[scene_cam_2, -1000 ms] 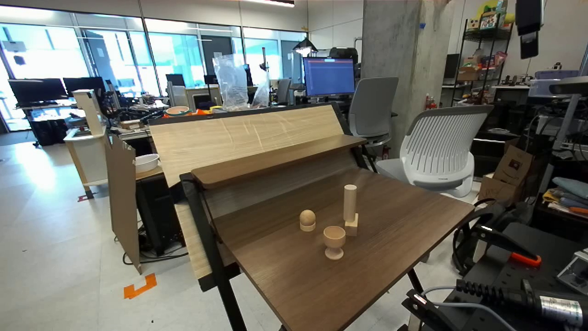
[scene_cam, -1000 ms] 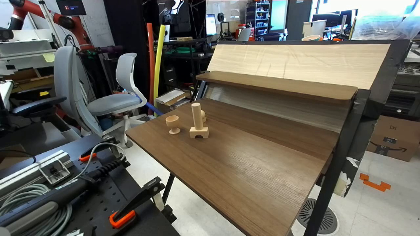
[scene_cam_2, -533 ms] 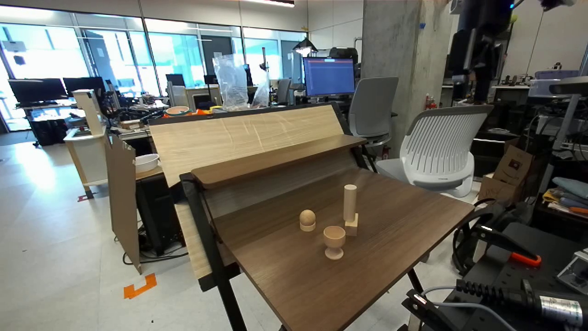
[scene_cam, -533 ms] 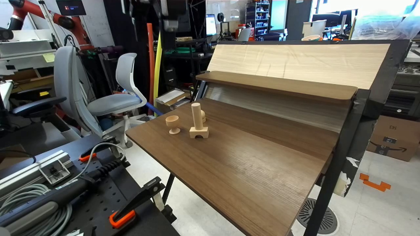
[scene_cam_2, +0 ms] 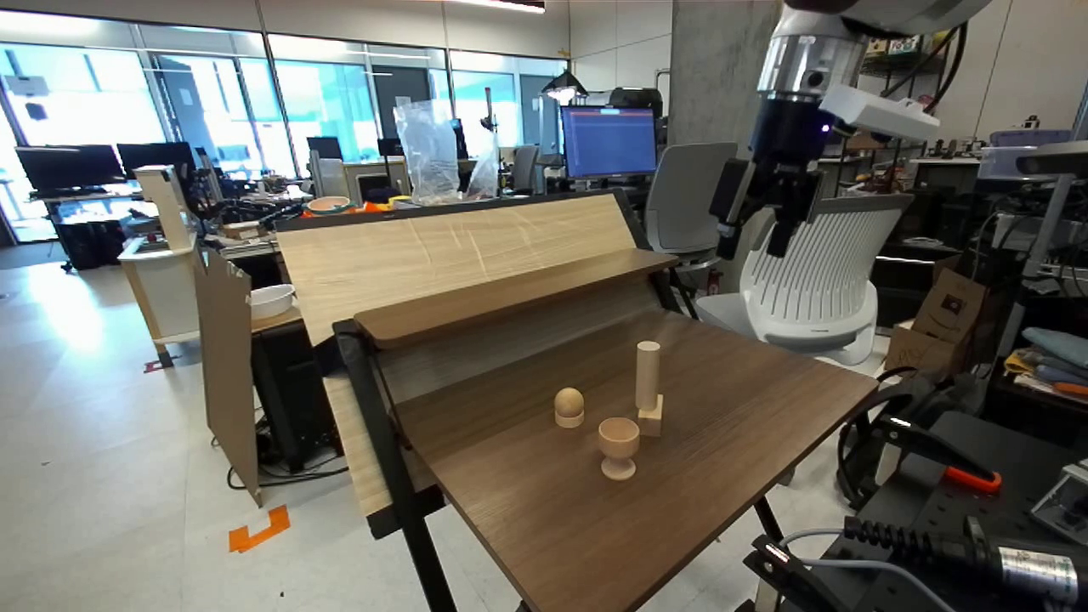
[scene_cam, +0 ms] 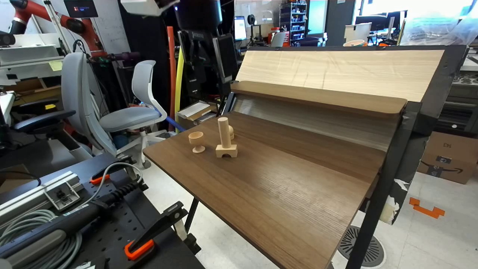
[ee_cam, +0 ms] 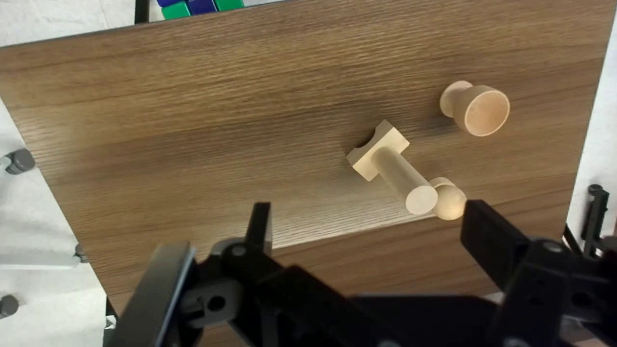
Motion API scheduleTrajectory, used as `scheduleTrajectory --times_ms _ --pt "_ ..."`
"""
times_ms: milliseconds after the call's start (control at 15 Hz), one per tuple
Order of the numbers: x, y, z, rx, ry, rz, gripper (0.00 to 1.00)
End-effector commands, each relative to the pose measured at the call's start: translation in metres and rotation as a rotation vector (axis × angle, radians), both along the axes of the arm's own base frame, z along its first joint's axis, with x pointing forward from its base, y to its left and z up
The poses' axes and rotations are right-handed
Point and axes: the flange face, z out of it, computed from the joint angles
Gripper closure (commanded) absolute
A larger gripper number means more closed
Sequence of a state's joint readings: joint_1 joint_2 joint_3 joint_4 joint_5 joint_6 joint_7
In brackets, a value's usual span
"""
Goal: Remove the wooden cylinder from the top of the block on the right and place it on the table
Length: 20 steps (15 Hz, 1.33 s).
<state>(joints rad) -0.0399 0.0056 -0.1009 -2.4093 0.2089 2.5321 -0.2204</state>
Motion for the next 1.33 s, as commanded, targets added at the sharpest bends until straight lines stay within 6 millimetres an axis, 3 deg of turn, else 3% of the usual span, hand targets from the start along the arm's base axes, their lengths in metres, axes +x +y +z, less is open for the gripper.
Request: scheduleTrajectory --times_ms 0,267,1267 --pt "0.020 0.015 -0.027 -0.008 -0.004 0.028 0.00" --pt "0.035 0.030 -0.053 -0.016 0.014 0.089 0.00" --pt "0.079 0.064 -0.116 -0.079 0.048 0.215 0.00"
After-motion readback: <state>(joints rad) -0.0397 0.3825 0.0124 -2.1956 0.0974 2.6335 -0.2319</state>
